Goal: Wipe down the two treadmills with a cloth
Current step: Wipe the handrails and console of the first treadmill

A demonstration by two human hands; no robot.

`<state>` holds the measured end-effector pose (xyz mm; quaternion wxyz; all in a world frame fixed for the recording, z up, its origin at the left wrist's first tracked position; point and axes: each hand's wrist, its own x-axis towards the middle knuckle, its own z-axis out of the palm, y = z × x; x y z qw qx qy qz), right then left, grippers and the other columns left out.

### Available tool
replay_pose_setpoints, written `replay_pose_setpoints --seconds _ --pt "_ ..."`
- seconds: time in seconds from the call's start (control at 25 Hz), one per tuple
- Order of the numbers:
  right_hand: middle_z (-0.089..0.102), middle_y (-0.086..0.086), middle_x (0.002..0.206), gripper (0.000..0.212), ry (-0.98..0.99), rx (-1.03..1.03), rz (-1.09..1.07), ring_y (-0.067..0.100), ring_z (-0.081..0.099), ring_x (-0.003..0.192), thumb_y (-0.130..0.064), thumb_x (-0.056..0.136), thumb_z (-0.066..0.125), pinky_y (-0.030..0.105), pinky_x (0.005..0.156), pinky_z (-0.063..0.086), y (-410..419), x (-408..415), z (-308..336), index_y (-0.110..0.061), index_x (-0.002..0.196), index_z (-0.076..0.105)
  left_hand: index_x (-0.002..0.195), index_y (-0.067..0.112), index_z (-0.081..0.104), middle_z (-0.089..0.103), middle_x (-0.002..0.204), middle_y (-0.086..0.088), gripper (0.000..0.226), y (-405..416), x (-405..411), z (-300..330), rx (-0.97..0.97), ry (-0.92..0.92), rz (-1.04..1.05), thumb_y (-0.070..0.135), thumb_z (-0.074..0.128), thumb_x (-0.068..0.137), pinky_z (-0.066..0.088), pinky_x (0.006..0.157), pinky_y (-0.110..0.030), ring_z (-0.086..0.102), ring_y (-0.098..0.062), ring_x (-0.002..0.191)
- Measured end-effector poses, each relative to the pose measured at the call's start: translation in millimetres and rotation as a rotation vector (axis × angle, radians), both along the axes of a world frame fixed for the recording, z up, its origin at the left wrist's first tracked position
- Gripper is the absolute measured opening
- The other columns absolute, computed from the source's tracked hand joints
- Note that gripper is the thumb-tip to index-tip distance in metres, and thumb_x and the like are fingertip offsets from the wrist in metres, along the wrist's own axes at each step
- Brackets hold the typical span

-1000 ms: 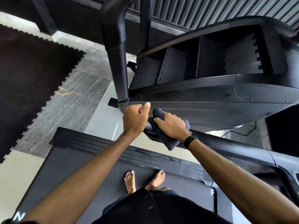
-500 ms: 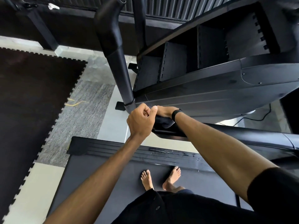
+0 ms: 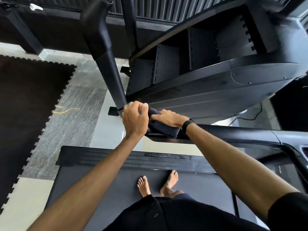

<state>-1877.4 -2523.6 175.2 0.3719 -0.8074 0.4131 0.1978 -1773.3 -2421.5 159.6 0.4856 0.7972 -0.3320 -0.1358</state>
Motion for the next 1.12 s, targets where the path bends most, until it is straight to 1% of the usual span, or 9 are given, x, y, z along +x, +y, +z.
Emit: replay_pose_setpoints --seconds 0.12,0.24,0.4,0.52,0.6,0.72,0.8,0.92,1.12 --pt "0.067 -0.001 0.106 0.033 -0.052 -0.265 0.013 0.024 0.056 0.094 -0.056 0.089 0.048 0.036 0.080 0.033 10.7 -46.5 4.3 -0.030 0.106 0.059 0.074 0.016 0.055 0.059 0.082 0.003 0.021 -17.7 -18.1 -0.9 -0.030 0.004 -0.026 0.023 0.050 0.093 0.043 0.085 -0.046 0.051 -0.023 0.087" --pt "0.069 -0.006 0.102 0.039 -0.172 -0.423 0.054 0.020 0.060 0.096 -0.058 0.085 0.040 0.036 0.084 0.034 25.7 -78.4 12.9 -0.028 0.101 0.059 0.078 0.015 0.059 0.062 0.085 -0.002 0.025 -36.9 -43.9 -5.2 -0.027 -0.058 -0.126 0.029 0.046 0.095 0.040 0.086 -0.041 0.053 -0.025 0.089" --pt "0.066 0.012 0.118 0.040 0.018 -0.204 -0.024 0.035 0.060 0.108 -0.044 0.099 0.038 0.039 0.081 0.039 -10.6 -59.2 2.2 -0.016 0.115 0.060 0.080 0.015 0.059 0.061 0.085 -0.002 0.029 -46.4 -70.4 -2.4 -0.024 -0.120 -0.202 0.032 0.043 0.096 0.037 0.087 -0.039 0.053 -0.023 0.087" --pt "0.065 0.011 0.125 0.055 0.034 0.002 -0.116 0.031 0.061 0.109 -0.056 0.092 0.034 0.047 0.094 0.046 -40.1 -53.8 -10.2 -0.016 0.120 0.060 0.086 0.015 0.062 0.063 0.090 -0.003 0.032 -45.7 -80.2 -1.1 0.010 -0.164 -0.210 0.035 0.040 0.098 0.038 0.091 -0.040 0.054 -0.023 0.090" --pt "0.065 0.008 0.123 0.059 0.018 -0.001 -0.096 0.031 0.060 0.108 -0.058 0.091 0.033 0.044 0.093 0.045 -38.9 -59.5 -11.7 -0.014 0.120 0.061 0.089 0.015 0.061 0.063 0.092 -0.004 0.036 -43.9 -82.5 -1.9 0.058 -0.206 -0.198 0.039 0.036 0.098 0.038 0.094 -0.041 0.054 -0.024 0.092" --pt "0.068 0.006 0.107 0.047 -0.084 -0.206 0.002 0.031 0.062 0.100 -0.055 0.095 0.038 0.040 0.083 0.040 -17.6 -90.5 -0.6 -0.018 0.111 0.061 0.094 0.015 0.058 0.061 0.095 -0.002 0.037 -39.5 -86.2 -4.4 0.063 -0.263 -0.165 0.041 0.031 0.099 0.037 0.094 -0.042 0.054 -0.025 0.094" --pt "0.070 0.003 0.100 0.036 -0.261 -0.402 0.051 0.027 0.062 0.096 -0.053 0.090 0.043 0.040 0.085 0.040 0.3 -124.2 6.4 -0.021 0.096 0.058 0.097 0.016 0.057 0.061 0.098 -0.002 0.037 -39.0 -90.2 -4.9 0.067 -0.332 -0.156 0.041 0.030 0.099 0.035 0.094 -0.042 0.054 -0.025 0.096" --pt "0.070 0.002 0.101 0.041 -0.340 -0.527 0.083 0.026 0.062 0.099 -0.055 0.084 0.042 0.041 0.088 0.042 4.7 -141.8 6.4 -0.020 0.094 0.062 0.097 0.015 0.057 0.062 0.101 -0.003 0.040 -43.2 -94.7 -4.2 0.117 -0.371 -0.150 0.044 0.029 0.098 0.032 0.096 -0.042 0.054 -0.025 0.099" --pt "0.061 0.016 0.127 0.049 -0.133 -0.064 0.043 0.035 0.057 0.112 -0.053 0.096 0.041 0.043 0.093 0.041 -55.3 -109.7 -9.8 -0.014 0.118 0.060 0.096 0.016 0.058 0.062 0.100 -0.001 0.044 -41.7 -97.4 -5.6 0.161 -0.384 -0.084 0.049 0.029 0.098 0.032 0.099 -0.045 0.056 -0.024 0.095"
